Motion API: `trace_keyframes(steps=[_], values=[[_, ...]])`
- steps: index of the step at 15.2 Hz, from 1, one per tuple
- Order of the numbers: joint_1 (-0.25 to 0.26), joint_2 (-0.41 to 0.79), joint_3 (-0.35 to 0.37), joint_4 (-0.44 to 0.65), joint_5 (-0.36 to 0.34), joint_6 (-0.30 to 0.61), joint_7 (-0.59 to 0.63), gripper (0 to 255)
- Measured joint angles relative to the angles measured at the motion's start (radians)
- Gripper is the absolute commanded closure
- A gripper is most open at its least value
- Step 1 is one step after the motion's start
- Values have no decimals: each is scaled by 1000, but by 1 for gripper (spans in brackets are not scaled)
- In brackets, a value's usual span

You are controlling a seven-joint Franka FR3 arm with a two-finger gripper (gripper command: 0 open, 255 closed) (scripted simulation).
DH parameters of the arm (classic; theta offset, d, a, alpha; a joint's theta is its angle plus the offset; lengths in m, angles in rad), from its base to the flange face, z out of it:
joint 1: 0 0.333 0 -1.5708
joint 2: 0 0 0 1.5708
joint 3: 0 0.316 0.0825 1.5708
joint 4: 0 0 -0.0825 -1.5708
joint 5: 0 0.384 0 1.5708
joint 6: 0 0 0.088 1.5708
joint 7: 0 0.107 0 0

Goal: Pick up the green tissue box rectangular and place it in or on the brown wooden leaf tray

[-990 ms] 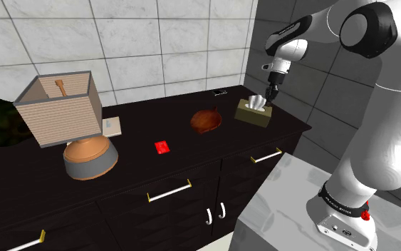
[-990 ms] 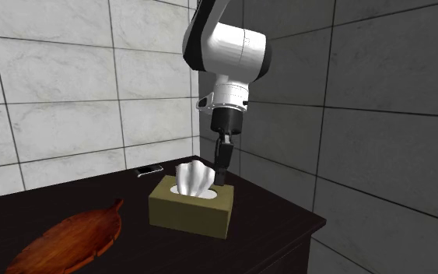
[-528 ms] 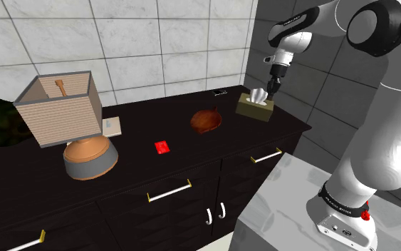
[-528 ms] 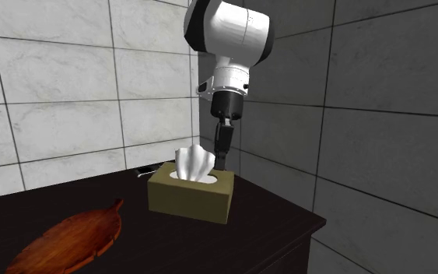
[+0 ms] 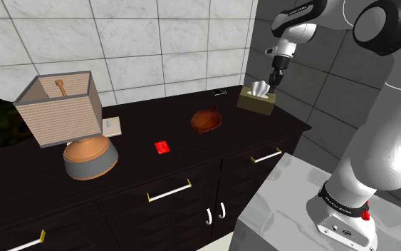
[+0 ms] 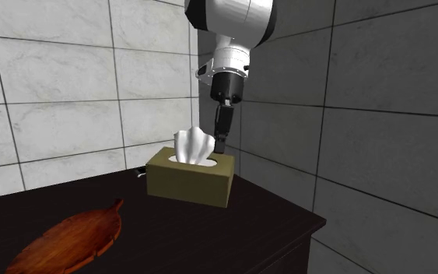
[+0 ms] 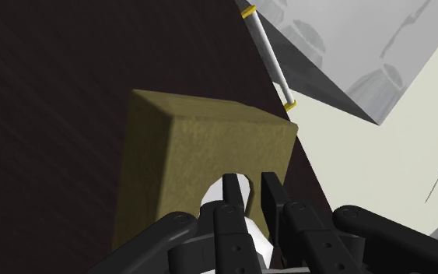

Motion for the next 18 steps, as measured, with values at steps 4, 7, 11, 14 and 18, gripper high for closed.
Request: trace_keyframes(steps=[4,7,11,14,18], values=[[30,21,29,44,31,-13,58,255],[55,58,57,95,68,-21,109,255],[87,102,91,162,112,-33,179,255],[101,158,117,240,154,-50,228,255],[108,246,152,381,212,-94,299,255]])
